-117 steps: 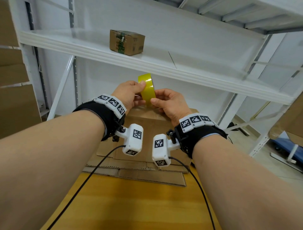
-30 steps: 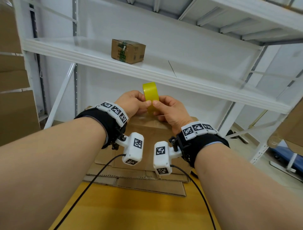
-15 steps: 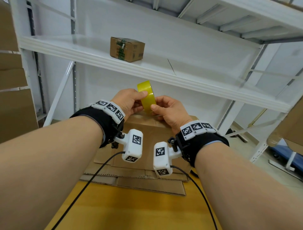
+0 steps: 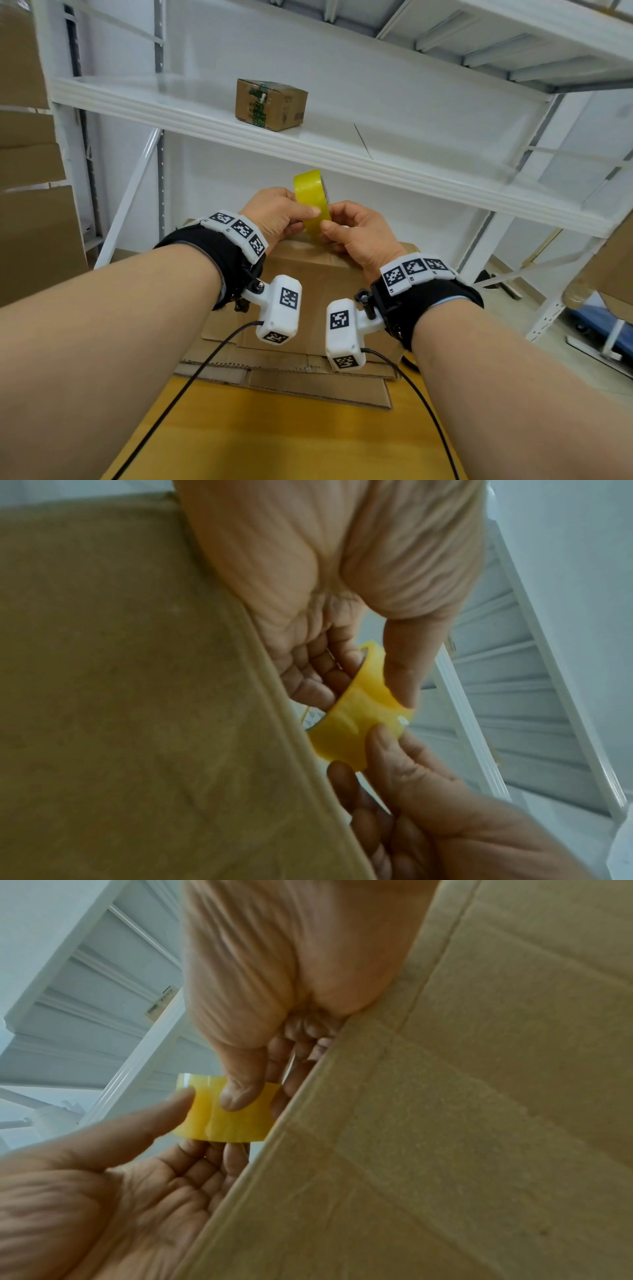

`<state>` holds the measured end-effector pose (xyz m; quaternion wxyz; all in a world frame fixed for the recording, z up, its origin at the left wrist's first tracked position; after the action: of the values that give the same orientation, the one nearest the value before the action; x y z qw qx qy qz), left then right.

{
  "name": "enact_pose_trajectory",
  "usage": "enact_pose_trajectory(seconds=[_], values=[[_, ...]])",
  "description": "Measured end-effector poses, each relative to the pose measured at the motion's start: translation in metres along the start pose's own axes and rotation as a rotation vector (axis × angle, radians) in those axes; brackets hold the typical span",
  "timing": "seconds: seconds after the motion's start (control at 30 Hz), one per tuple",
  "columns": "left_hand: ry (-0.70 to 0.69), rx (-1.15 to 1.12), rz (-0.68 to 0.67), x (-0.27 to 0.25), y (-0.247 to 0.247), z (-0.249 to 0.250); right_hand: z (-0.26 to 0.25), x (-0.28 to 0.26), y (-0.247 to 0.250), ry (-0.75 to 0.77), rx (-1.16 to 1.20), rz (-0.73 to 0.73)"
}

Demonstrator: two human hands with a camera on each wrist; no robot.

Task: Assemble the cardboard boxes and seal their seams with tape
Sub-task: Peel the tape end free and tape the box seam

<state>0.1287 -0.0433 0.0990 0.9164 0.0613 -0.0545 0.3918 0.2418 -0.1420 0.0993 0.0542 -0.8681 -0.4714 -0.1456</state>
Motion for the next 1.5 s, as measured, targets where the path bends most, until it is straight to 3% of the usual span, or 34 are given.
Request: enact_pose_trajectory(seconds=[0.17,0.7,1.5], values=[[-0.018,0.076,0.074,0.000,-0.001,0.001,-0.001,-0.001,-0.001,-0.007,0.029,-0.007],[-0.112,0.111,0.025,0.005,-0.006,-0.002,-0.005,-0.007,-0.001,-0.009,0.035,0.024],[-0.044,0.105,0.011,0.002,-0.009,0.004,-0.006,-0.008,0.000,-0.007,0.061,0.033]])
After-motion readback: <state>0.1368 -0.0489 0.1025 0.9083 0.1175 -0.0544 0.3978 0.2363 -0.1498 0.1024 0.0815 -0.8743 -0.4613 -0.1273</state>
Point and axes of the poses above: each hand's wrist, its own x-axis towards the middle knuckle, its own y-axis out of the back of the hand, z = x × y, the point moved 5 cm from there along x, towards the middle knuckle, and after that the axes turned 15 degrees about x, right-handed, at the moved point
